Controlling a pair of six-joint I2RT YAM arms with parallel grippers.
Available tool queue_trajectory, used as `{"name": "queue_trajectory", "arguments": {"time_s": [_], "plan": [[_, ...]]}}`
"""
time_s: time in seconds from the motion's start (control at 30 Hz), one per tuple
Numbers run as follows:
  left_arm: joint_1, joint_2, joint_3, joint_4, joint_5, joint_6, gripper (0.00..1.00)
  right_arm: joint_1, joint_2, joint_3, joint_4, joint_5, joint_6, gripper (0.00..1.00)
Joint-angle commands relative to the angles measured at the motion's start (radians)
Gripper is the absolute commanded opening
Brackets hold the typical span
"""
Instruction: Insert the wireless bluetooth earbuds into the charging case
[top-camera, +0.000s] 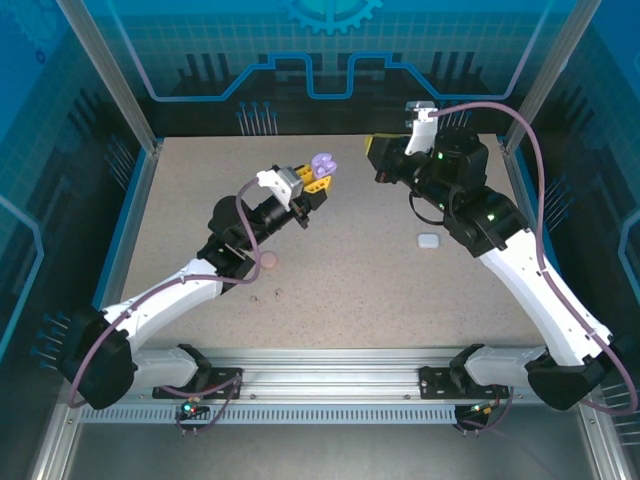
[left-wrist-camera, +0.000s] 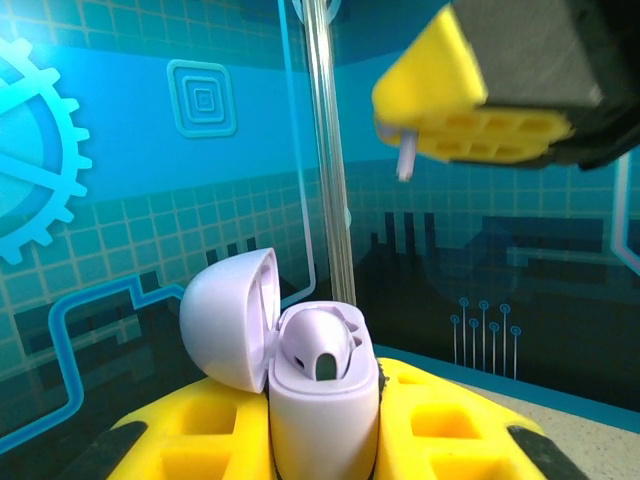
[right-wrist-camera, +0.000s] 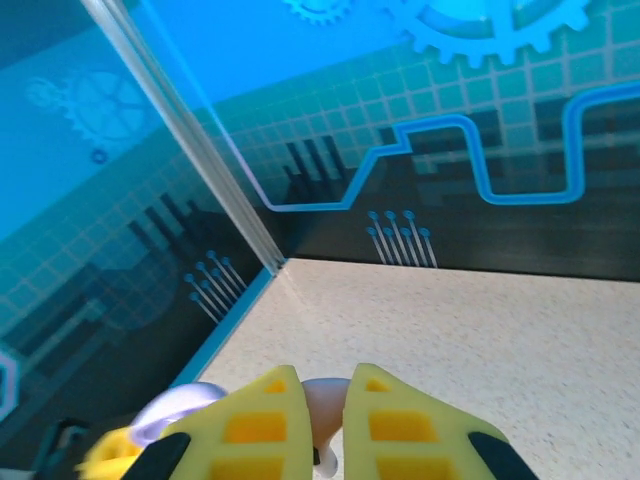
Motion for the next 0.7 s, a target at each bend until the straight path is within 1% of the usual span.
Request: {"name": "queue_trajectory", "arguments": {"time_s": [0.0, 0.33, 0.67], "plan": [[-0.004, 0.012, 0.042, 0.009, 0.034, 0.002, 0.00, 0.035, -0.002, 0.041, 0.021, -0.054, -0.037, 0.10], [-0.007, 0.016, 0.049, 0.003, 0.039, -0.004, 0.00, 0.108, 0.030, 0.053, 0.015, -0.098, -0.095, 0.10], [-0.009, 0.020, 0.049, 0.000, 0.041, -0.004, 0.00, 0.121, 0.076, 0.063, -0.027, -0.085, -0.117, 0.09]]}}
